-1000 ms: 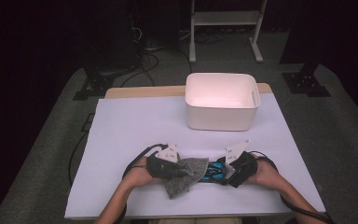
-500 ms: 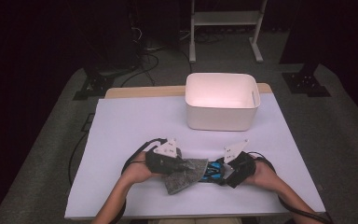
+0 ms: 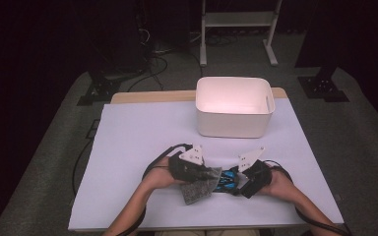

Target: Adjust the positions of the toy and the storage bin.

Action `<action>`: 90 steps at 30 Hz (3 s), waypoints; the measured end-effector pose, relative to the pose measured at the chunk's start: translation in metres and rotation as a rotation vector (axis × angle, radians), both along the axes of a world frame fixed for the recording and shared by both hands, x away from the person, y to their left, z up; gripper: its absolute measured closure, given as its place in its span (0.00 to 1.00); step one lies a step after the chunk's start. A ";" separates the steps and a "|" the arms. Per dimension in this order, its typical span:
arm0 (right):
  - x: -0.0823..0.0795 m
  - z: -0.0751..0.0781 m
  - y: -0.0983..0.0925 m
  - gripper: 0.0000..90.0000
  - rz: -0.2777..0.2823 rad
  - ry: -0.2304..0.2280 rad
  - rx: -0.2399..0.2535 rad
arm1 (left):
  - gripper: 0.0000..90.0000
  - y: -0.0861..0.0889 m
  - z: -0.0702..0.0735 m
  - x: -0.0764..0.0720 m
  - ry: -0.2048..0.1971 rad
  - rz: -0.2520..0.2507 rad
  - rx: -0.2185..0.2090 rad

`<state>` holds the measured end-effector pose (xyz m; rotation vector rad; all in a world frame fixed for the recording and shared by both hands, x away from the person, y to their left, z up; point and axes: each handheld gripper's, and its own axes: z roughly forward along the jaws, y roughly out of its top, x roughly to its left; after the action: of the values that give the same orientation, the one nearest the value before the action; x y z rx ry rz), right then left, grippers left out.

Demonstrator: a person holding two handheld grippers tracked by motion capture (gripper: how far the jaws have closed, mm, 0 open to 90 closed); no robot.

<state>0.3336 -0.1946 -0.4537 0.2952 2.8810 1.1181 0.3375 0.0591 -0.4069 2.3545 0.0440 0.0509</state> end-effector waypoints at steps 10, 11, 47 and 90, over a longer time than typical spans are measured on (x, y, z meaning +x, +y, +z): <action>0.001 -0.001 -0.002 0.24 -0.001 0.014 0.009 | 0.61 -0.011 -0.011 0.001 0.036 -0.003 0.011; 0.001 -0.001 -0.002 0.24 -0.003 0.015 0.010 | 0.59 -0.012 -0.011 0.002 0.038 -0.002 0.014; 0.006 -0.002 0.017 0.26 0.067 -0.007 0.011 | 0.89 0.061 -0.015 -0.008 0.047 0.116 0.081; 0.008 0.003 0.050 0.17 0.065 0.052 -0.014 | 0.89 0.070 -0.023 -0.012 0.036 0.131 0.016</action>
<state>0.3421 -0.1446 -0.4511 0.2355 2.9621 1.1163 0.3252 0.1291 -0.4300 2.3655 0.2158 0.0730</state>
